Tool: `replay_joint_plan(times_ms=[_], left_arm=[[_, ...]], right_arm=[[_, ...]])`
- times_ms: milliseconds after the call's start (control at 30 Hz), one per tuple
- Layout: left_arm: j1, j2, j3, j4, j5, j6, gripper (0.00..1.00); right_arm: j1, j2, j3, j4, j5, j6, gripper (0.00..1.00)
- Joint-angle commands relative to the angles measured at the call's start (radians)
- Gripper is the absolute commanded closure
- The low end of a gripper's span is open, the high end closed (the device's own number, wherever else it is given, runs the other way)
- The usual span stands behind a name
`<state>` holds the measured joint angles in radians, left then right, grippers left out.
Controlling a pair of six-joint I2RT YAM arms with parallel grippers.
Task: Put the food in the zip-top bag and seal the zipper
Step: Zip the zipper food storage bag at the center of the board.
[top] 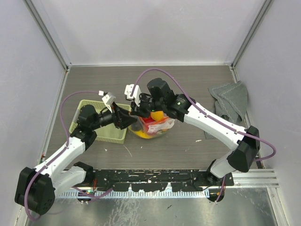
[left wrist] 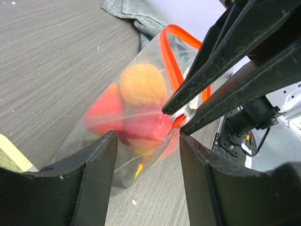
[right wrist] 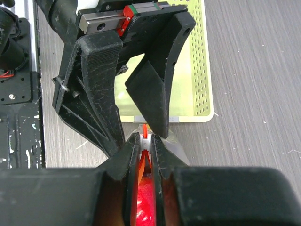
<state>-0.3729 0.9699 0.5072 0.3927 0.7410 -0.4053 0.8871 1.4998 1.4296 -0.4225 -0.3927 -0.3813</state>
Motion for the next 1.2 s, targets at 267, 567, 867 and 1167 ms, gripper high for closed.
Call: replay_joint_plan(times_ms=[267,567,867,1167], left_arm=[[-0.003,0.027,0.016,0.206,0.080,0.063,0.68],[-0.003,0.021,0.006,0.210,0.052,0.044,1.00],[-0.003,0.005,-0.025,0.207,-0.033,-0.015,1.00],[-0.003,-0.009,-0.032,0.204,-0.059,-0.029,1.00]], right_arm=[[-0.010,-0.002,0.075,-0.019,-0.069,0.038,0.99],[-0.026,-0.009,0.068,-0.052,-0.037,0.036,0.99],[-0.065,-0.068,0.025,-0.091,0.091,0.012,0.99],[-0.079,-0.085,0.001,-0.117,0.089,0.016,1.00]])
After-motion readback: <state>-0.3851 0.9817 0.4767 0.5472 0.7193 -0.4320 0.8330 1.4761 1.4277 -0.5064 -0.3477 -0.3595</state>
